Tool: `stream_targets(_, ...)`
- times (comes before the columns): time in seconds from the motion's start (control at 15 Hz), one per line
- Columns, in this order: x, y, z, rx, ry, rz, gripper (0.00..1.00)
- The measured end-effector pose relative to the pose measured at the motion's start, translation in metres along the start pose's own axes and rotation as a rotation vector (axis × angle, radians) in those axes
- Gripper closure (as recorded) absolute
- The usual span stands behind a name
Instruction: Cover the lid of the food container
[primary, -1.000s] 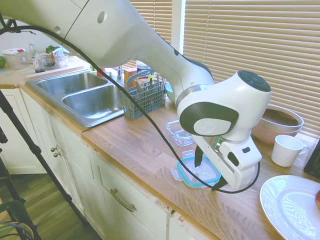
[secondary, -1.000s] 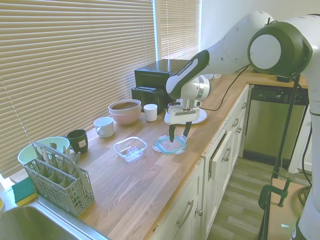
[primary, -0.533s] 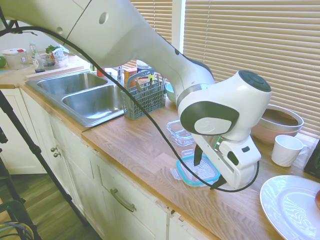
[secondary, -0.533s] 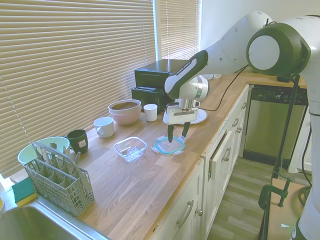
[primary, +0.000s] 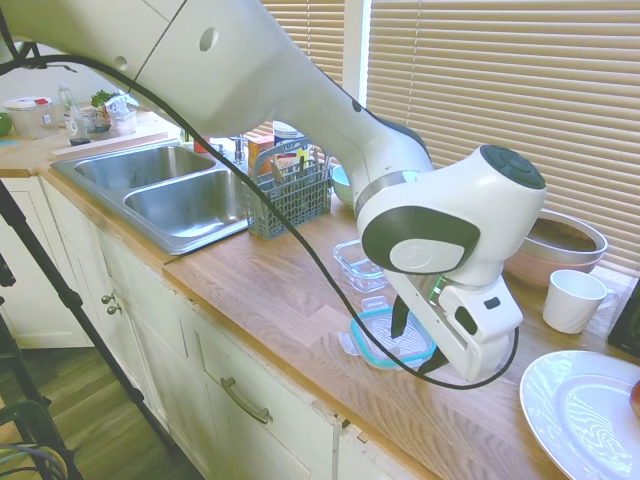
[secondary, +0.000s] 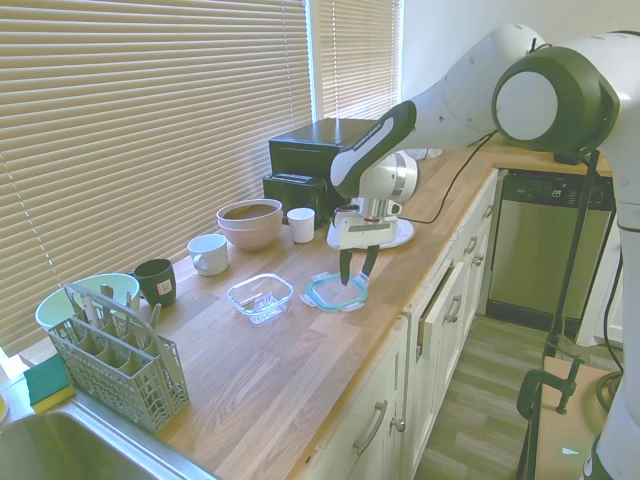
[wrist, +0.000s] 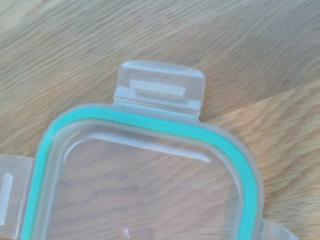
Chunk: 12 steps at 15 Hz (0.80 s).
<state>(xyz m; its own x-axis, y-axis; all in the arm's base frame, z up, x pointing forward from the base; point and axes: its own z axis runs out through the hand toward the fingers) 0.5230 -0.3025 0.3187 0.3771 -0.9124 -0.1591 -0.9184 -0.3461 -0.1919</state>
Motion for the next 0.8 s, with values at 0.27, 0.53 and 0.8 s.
stream_targets(0.27,0.0005,0.0009,0.0021,0.001,-0.005,0.006,1.0)
stream_targets(0.53,-0.0032,-0.0038,0.0048,0.0,-0.01,0.002,1.0)
stream_targets(0.8,-0.0043,-0.0069,0.0031,-0.001,-0.016,-0.002,1.0)
